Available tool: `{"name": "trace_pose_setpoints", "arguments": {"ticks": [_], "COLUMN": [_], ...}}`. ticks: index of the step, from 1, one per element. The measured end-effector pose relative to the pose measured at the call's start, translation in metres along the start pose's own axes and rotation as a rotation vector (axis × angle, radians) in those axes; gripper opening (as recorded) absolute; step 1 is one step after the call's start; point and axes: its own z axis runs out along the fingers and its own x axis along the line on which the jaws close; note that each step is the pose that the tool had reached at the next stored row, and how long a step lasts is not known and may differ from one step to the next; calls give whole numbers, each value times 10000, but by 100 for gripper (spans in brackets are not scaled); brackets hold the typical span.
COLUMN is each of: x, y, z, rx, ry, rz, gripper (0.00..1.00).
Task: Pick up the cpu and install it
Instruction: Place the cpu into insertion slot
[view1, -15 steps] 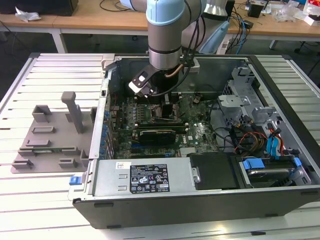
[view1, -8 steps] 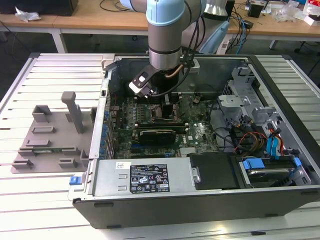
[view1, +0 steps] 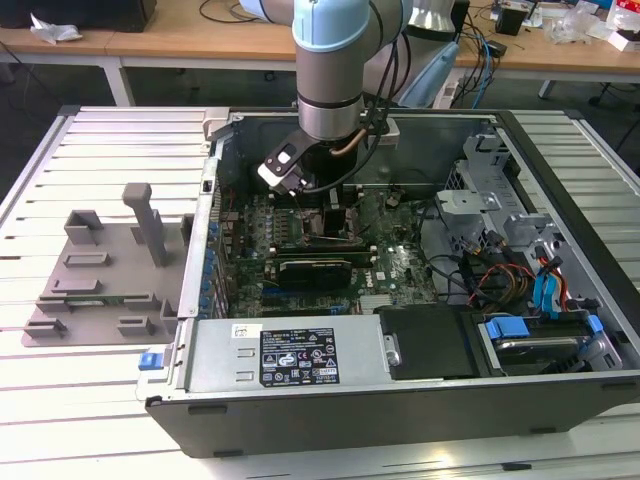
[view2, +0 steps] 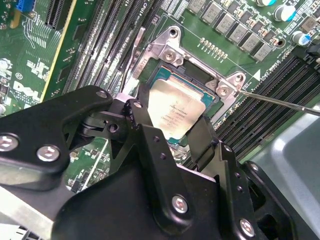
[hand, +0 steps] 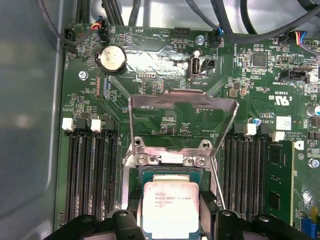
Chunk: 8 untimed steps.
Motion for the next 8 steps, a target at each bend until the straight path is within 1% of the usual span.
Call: {"name": "trace_pose_setpoints", "arguments": {"ticks": [4,8], "x": [0,0], "y": [3,9], "z": [1,3], "rx": [7,7], "ry": [-9,-6], "rz": [138,140], "gripper": [55,55]}}
